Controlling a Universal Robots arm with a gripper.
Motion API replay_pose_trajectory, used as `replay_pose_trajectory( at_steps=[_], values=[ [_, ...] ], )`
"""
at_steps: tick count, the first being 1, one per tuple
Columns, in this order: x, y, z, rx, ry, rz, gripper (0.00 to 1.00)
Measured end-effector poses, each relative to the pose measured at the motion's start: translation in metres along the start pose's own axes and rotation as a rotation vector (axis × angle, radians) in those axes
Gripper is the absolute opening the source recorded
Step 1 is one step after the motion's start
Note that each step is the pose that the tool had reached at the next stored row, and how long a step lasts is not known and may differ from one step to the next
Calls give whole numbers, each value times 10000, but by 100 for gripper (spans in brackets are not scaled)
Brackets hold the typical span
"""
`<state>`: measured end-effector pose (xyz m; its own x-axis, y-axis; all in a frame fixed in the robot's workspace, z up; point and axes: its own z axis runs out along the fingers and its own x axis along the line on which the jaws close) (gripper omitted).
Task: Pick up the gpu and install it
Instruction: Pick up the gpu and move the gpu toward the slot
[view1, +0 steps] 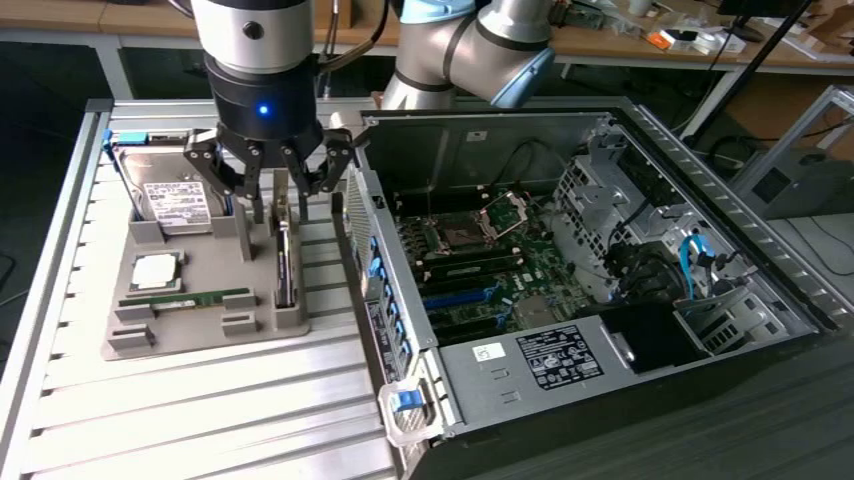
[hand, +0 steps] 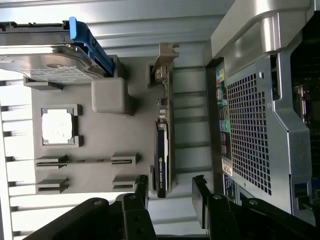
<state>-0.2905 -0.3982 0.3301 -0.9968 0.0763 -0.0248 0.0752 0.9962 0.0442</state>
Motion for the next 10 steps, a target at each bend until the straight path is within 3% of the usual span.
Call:
replay_pose_trajectory(
  at_steps=[10],
  values=[
    [9,107,68,-1,-1,-2,48]
  ],
)
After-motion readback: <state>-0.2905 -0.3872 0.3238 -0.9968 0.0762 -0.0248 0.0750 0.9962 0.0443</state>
